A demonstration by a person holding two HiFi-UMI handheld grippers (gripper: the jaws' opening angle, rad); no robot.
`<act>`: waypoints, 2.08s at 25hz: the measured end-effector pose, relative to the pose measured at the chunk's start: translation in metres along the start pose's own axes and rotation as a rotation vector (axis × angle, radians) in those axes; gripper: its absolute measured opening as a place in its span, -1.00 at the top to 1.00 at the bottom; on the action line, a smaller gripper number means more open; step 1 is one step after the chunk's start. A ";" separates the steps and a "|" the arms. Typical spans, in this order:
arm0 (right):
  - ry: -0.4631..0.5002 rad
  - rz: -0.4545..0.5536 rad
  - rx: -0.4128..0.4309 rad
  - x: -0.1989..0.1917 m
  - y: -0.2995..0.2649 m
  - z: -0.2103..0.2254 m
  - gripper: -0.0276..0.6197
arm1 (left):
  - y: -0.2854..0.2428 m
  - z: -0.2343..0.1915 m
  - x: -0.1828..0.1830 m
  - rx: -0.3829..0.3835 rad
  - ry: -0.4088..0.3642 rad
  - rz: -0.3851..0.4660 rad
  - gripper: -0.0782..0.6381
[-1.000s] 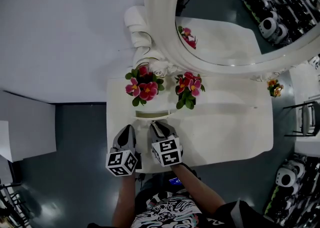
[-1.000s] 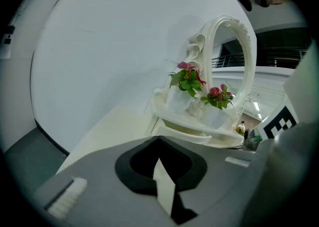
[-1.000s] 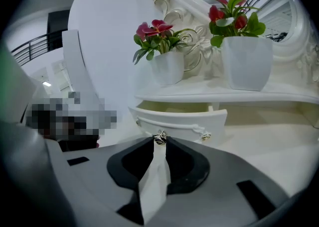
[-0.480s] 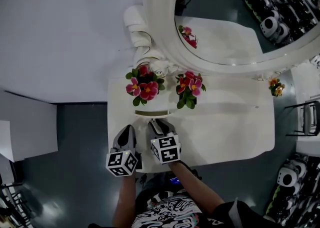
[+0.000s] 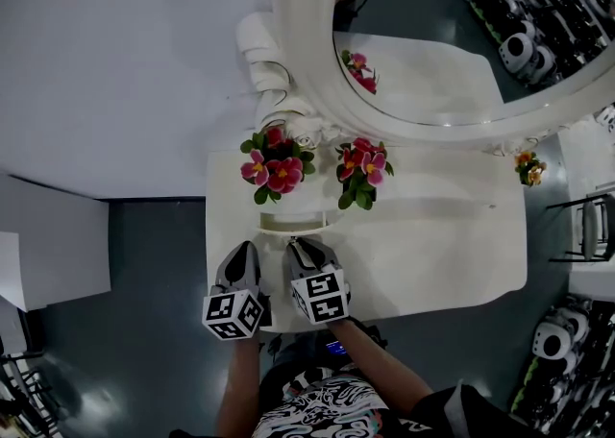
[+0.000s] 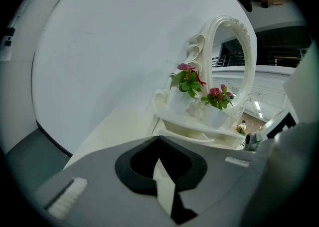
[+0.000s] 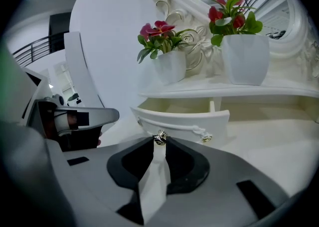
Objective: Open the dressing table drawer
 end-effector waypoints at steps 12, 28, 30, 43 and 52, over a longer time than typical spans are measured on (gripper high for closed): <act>-0.036 0.051 -0.059 0.012 0.046 0.014 0.80 | 0.011 0.020 0.030 -0.032 -0.053 0.069 0.78; 0.040 0.234 -0.108 0.051 0.116 0.021 0.91 | 0.039 0.058 0.060 -0.095 -0.140 0.154 0.78; 0.041 0.240 -0.101 0.051 0.117 0.019 0.91 | 0.040 0.058 0.060 -0.093 -0.141 0.153 0.78; 0.033 0.234 -0.085 0.048 0.115 0.017 0.91 | 0.039 0.051 0.052 -0.080 -0.128 0.132 0.78; 0.028 0.233 -0.091 0.048 0.112 0.016 0.91 | 0.040 0.047 0.050 -0.084 -0.125 0.132 0.78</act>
Point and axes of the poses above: the fingertips, and each gripper's own axes: y backward along the fingers, z to its right, x out of its top, the point moved 5 cm from there along y, backward along the fingers, and after that the axes turned 4 degrees about -y, right-handed, at the moved point
